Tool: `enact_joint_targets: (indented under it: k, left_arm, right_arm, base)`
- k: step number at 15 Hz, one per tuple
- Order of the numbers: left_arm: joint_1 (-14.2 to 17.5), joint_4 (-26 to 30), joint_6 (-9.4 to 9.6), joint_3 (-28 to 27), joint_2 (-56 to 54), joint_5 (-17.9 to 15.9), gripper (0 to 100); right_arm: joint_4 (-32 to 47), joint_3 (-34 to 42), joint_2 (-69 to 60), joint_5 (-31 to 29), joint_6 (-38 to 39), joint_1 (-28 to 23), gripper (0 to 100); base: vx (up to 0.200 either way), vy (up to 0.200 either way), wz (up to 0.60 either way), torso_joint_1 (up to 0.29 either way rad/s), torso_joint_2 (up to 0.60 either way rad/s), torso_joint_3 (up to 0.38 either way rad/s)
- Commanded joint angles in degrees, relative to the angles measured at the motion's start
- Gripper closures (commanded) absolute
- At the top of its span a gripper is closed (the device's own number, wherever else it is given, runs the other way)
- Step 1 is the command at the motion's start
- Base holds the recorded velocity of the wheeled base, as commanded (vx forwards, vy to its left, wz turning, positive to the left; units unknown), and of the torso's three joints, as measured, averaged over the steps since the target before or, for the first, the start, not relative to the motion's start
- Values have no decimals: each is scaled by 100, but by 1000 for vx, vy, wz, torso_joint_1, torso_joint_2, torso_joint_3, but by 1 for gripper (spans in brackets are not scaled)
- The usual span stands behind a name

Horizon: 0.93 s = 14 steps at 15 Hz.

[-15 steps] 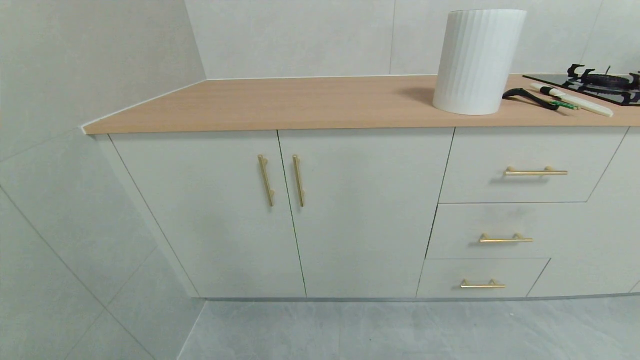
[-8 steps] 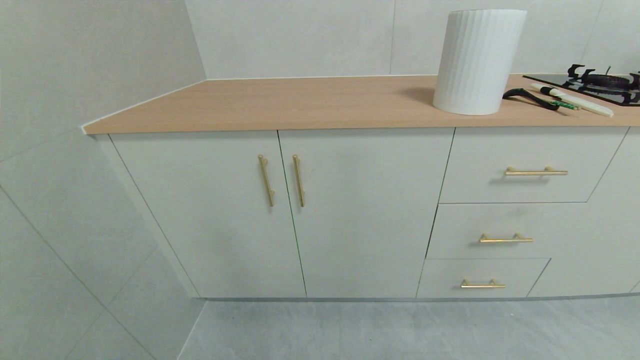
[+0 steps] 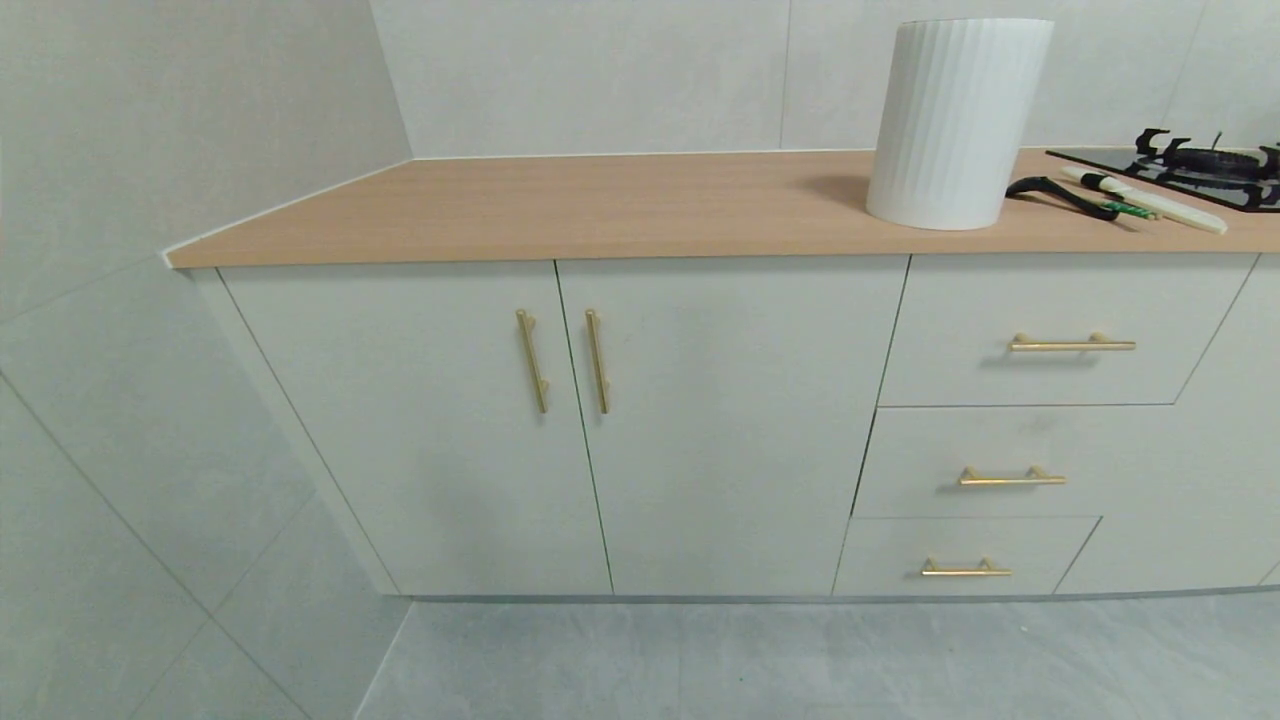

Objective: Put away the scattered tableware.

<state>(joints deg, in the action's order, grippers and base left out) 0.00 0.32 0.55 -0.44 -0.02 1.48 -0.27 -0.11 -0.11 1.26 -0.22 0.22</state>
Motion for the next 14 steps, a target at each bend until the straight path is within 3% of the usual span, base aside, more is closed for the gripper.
enact_joint_targets:
  k: [1,3,5,11,14]
  left_arm:
    - [0,-5,-2,44,2,-7,0]
    - [0,3,7,44,2,-7,0]
    - [0,12,200,44,2,-7,0]
    - [0,3,244,44,2,-24,0]
    - [0,-5,33,44,2,-24,0]
  right_arm:
    - [27,11,11,6,4,-4,0]
    - [27,11,11,6,-4,-4,0]
    - [27,11,11,15,4,-4,0]
    - [27,11,11,15,13,-4,0]
    - [27,11,11,24,13,-4,0]
  base:
    - [0,0,0,0,0,0]
    - [0,0,0,0,0,0]
    - [0,0,0,0,0,0]
    - [0,0,0,0,0,0]
    - [0,0,0,0,0,0]
